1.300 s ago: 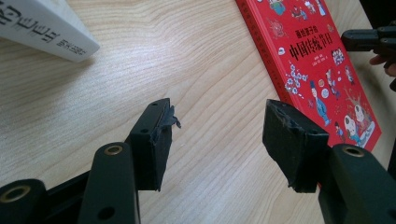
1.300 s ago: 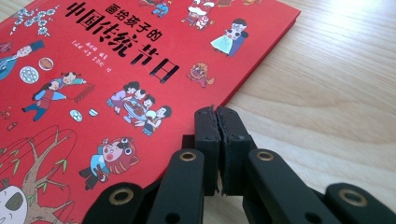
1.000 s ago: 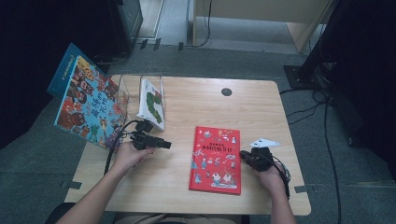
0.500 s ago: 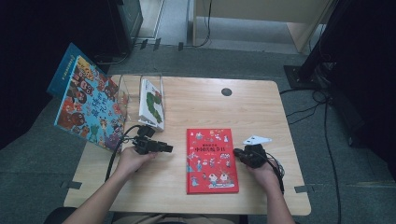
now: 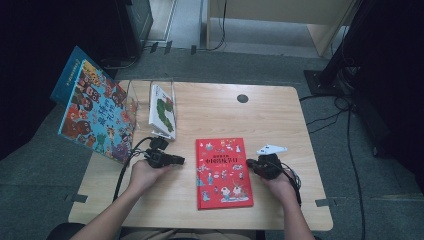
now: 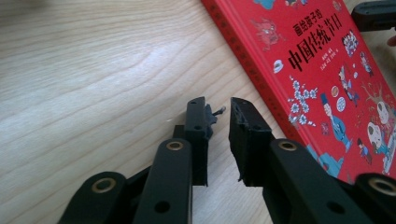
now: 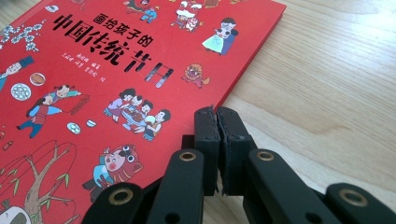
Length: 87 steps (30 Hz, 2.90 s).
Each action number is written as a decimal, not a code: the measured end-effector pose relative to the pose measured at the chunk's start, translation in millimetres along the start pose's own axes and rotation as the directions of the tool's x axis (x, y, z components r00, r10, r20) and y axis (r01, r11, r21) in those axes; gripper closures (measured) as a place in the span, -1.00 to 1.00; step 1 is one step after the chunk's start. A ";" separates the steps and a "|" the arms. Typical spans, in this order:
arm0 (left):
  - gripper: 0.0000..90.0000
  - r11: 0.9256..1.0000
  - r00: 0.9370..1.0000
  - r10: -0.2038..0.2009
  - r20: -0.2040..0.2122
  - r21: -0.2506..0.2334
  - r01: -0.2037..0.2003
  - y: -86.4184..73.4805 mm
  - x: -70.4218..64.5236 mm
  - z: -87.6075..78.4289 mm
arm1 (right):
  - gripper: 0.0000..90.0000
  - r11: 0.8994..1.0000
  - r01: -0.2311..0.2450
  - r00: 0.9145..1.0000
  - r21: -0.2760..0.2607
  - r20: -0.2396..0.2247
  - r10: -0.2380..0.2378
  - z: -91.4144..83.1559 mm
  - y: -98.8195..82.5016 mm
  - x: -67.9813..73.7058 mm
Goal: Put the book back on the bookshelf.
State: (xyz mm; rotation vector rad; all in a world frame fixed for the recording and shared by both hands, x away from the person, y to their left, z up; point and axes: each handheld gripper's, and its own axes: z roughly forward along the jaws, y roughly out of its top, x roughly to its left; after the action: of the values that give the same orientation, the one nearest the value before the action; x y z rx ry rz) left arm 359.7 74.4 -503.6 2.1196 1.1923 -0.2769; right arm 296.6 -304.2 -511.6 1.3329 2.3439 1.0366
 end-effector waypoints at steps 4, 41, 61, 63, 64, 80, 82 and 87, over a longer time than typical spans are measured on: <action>0.80 1.000 1.000 0.009 0.005 -0.004 -0.009 0.3 -3.9 4.3 | 0.94 1.000 0.014 1.000 0.000 -0.012 -0.014 3.7 2.9 4.4; 0.93 0.998 1.000 -0.023 0.019 -0.065 0.025 13.3 6.5 7.6 | 1.00 1.000 0.016 1.000 -0.009 -0.011 -0.016 25.7 24.2 15.5; 0.95 0.995 0.999 -0.031 -0.016 -0.098 0.029 28.3 18.4 8.2 | 1.00 0.998 0.044 0.999 -0.036 0.030 -0.043 39.6 36.0 14.0; 0.95 0.994 0.999 -0.033 -0.022 -0.104 0.031 28.7 19.4 9.1 | 1.00 0.998 0.038 0.999 -0.045 0.038 -0.037 40.8 37.3 13.7; 0.95 0.994 0.999 -0.027 -0.035 -0.105 0.023 28.7 19.3 10.0 | 1.00 0.998 0.037 0.999 -0.046 0.040 -0.035 41.4 37.8 13.5; 0.48 0.996 0.998 -0.048 -0.026 -0.083 0.046 28.1 18.5 4.4 | 0.75 0.997 0.023 0.999 -0.072 0.024 -0.021 41.0 38.8 2.1; 0.44 0.997 0.999 -0.028 -0.040 -0.071 0.025 26.9 13.7 5.3 | 0.69 0.996 0.026 1.000 -0.084 0.020 -0.024 40.5 39.3 2.2; 0.36 0.998 0.999 -0.013 -0.044 -0.063 0.010 19.5 5.6 3.9 | 0.52 0.995 0.043 0.999 -0.088 0.033 -0.041 38.0 40.5 5.5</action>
State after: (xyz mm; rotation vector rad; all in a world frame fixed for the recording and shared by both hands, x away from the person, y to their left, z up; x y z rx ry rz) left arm 379.3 68.8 -500.3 2.0752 1.2233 -0.1962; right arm 339.9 -269.1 -510.2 1.2529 2.2655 1.0863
